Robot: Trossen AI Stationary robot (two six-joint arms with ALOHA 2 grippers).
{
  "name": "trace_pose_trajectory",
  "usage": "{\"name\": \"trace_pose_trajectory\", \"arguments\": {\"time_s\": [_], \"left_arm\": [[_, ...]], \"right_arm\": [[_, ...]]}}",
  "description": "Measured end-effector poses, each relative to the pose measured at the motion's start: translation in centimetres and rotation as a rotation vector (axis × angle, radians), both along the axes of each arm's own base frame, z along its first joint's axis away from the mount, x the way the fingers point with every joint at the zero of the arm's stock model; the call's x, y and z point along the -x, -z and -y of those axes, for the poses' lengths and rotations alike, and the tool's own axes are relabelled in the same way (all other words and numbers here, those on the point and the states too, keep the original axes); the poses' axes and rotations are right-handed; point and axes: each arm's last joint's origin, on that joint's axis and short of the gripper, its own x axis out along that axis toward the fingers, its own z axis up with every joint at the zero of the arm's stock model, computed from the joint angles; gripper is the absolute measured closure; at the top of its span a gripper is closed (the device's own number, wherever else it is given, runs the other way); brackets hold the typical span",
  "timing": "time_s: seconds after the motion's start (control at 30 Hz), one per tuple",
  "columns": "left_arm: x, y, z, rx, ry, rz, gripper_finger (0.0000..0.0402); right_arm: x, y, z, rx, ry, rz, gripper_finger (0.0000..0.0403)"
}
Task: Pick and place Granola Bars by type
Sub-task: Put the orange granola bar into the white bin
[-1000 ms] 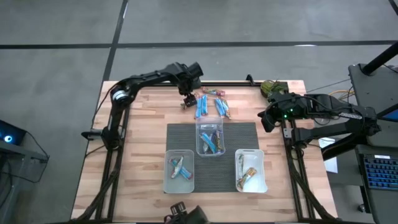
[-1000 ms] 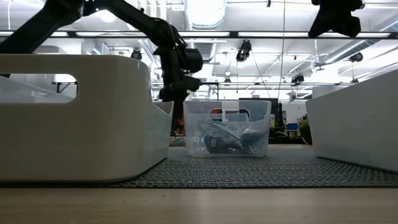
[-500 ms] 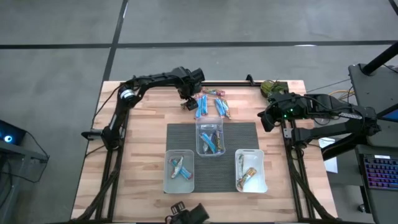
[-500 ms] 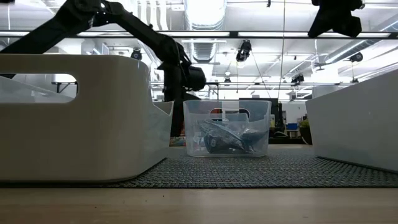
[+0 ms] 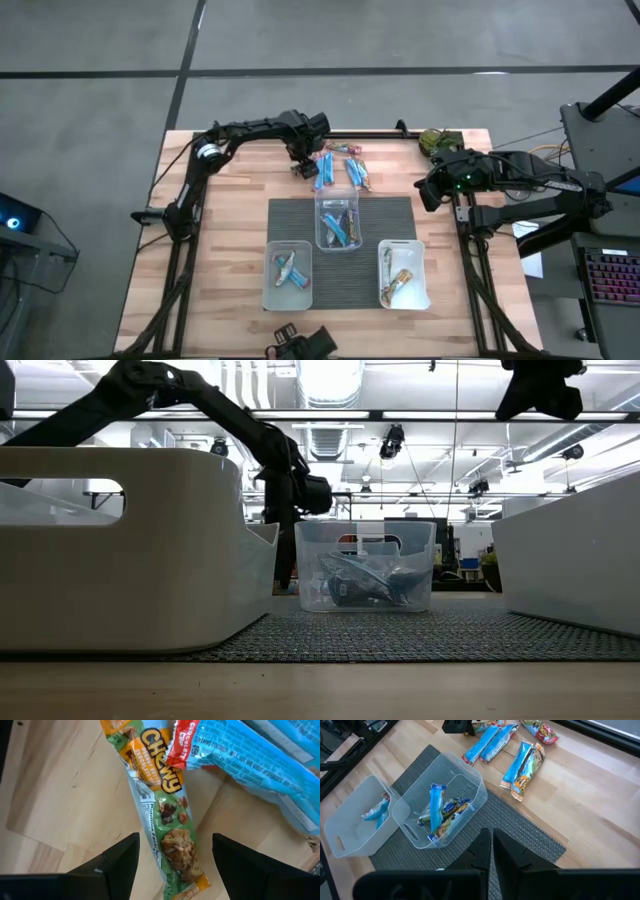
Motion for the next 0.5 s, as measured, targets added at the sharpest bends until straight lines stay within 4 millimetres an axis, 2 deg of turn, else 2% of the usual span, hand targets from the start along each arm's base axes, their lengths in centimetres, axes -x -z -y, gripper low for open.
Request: {"name": "trace_pose_trajectory", "arguments": {"time_s": [0.23,0.5], "left_arm": [[-0.13,0.99,-0.10,0.011,-0.001,-0.021,0.0170],[-0.11,1.02,-0.10,0.014,-0.002,-0.024,0.0184]], "right_arm": [[-0.05,0.28,0.00,-0.001,0.000,-0.009,0.0390],[-0.09,0.56,0.00,-0.001,0.000,-0.019,0.0390]]}}
